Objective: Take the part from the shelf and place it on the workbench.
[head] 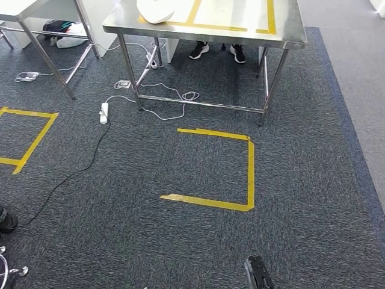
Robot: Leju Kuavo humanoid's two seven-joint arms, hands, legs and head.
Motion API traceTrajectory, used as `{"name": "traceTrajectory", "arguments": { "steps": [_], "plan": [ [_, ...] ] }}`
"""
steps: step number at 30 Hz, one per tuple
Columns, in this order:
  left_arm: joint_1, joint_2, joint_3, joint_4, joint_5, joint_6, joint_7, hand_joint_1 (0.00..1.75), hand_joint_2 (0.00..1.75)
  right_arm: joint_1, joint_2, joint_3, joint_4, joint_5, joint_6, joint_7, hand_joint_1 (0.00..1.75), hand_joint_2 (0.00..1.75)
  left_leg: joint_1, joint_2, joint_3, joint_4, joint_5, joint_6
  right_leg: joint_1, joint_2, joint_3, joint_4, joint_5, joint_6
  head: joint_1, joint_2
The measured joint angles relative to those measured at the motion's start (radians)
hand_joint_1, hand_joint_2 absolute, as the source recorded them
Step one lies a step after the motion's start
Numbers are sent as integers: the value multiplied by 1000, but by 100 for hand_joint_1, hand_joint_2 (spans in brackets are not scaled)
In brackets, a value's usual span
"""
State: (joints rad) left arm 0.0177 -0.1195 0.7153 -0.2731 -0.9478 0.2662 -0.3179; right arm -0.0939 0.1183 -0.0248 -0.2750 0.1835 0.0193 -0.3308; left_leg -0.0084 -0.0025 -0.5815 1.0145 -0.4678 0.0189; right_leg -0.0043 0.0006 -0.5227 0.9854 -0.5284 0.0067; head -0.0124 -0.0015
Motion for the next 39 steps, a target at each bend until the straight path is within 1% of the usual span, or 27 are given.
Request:
{"name": "traceTrajectory", "arguments": {
  "steps": [4, 22, 23, 25, 26, 27, 28, 29, 30, 31, 32, 33, 34, 35, 36, 37, 39],
  "plan": [
    [0, -1, 3, 0, -10, 2, -6, 0, 0, 0, 0, 0, 0, 0, 0, 0, 0, 0, -1, 0, 0, 1, 1, 2, -1, 0, 0, 0, 1, 4, 0, 0],
    [0, -2, 15, 0, -13, 1, -4, 0, 0, 0, 0, 0, 0, 0, 0, -1, 0, 0, 2, 0, 0, 1, 1, 2, 1, 0, 0, -1, 2, 4, 0, 0],
    [0, -2, 16, 0, -13, 1, -3, 0, 0, 0, 0, 0, 0, 0, 0, -1, 0, 0, 0, -1, 0, 1, 1, 7, 0, -1, 4, -4, 4, 8, -1, 0],
    [-1, -2, 17, 0, -13, 0, 0, 0, 0, 0, 0, 0, 0, 0, 0, -1, 0, 0, 1, 0, 10, -19, 8, 20, -1, -1, 13, -13, 6, 17, -1, 0],
    [-1, -2, 17, 0, -14, 0, 1, 0, 0, 0, 1, 0, -1, 0, 0, -1, 0, 0, 4, 1, 18, -35, 15, 27, -1, -1, 10, -4, -3, 22, 0, 0],
    [-1, -3, 18, 0, -14, 0, 1, 0, 0, -1, 0, 0, -1, -1, 0, -2, 0, 0, 7, 2, 25, -49, 22, 30, -1, -1, -5, 25, -22, 23, 2, 0],
    [-2, -3, 18, 0, -14, 0, 1, 0, 0, -1, 0, 0, -1, 0, -1, -2, 0, 0, 9, 3, 29, -56, 26, 32, -3, 0, -32, 76, -50, 25, 3, 0],
    [-2, -4, 19, 0, -15, 0, 1, 0, 0, -1, 0, 0, -1, 0, -1, -1, 0, 0, 10, 4, 29, -58, 26, 32, -5, 0, -66, 143, -82, 27, 3, 0],
    [-2, -4, 21, 0, -15, 0, 2, 0, 0, 1, 0, 0, -1, 0, -1, -1, 0, 0, 10, 4, 28, -57, 26, 31, -8, 0, -100, 205, -105, 31, 3, 0],
    [-1, -5, 23, 0, -15, 0, 2, 0, 0, 3, 0, 0, -1, 0, -1, -1, 0, 0, 12, 4, 28, -56, 25, 28, -12, 0, -122, 244, -110, 36, 2, 0],
    [-1, -5, 24, 0, -15, 0, 2, 0, 0, 5, 0, 0, -1, 0, -1, -1, 0, 0, 14, 4, 28, -53, 23, 24, -16, -1, -127, 246, -97, 41, 2, 0],
    [0, -6, 25, 0, -15, 0, 2, 0, 0, 7, 0, 0, -1, 0, -1, -1, 0, 0, 18, 4, 28, -49, 20, 18, -21, -1, -111, 211, -68, 47, 3, 0],
    [0, -6, 26, 0, -15, 0, 3, 0, 0, 6, 0, 0, -1, 0, -1, -1, 0, 0, 21, 4, 27, -40, 15, 10, -27, -3, -80, 147, -34, 54, 3, 0],
    [0, -6, 26, 0, -15, 0, 3, 0, 0, 5, 0, 0, -1, 0, -1, -1, 0, 0, 22, 4, 25, -29, 8, 0, -30, -1, -50, 88, -11, 57, 4, 0],
    [-1, -6, 27, 0, -16, 0, 3, 0, 0, 4, 0, 0, -1, 0, -1, -1, 0, 0, 22, 3, 22, -18, 0, -10, -32, 2, -28, 45, 2, 54, 4, 0],
    [-1, -5, 27, 0, -16, 0, 3, 0, 0, 3, 0, 0, -1, 0, -1, -1, 0, 0, 22, 2, 20, -10, -6, -18, -32, 4, -16, 23, 4, 47, 2, 0],
    [-2, -5, 29, 0, -17, 0, 3, 0, 0, 5, 0, 0, -1, 0, -2, -1, 0, 0, 25, 1, 21, -7, -12, -29, -27, 8, -17, 25, -1, 24, -1, 0]
  ]
}}
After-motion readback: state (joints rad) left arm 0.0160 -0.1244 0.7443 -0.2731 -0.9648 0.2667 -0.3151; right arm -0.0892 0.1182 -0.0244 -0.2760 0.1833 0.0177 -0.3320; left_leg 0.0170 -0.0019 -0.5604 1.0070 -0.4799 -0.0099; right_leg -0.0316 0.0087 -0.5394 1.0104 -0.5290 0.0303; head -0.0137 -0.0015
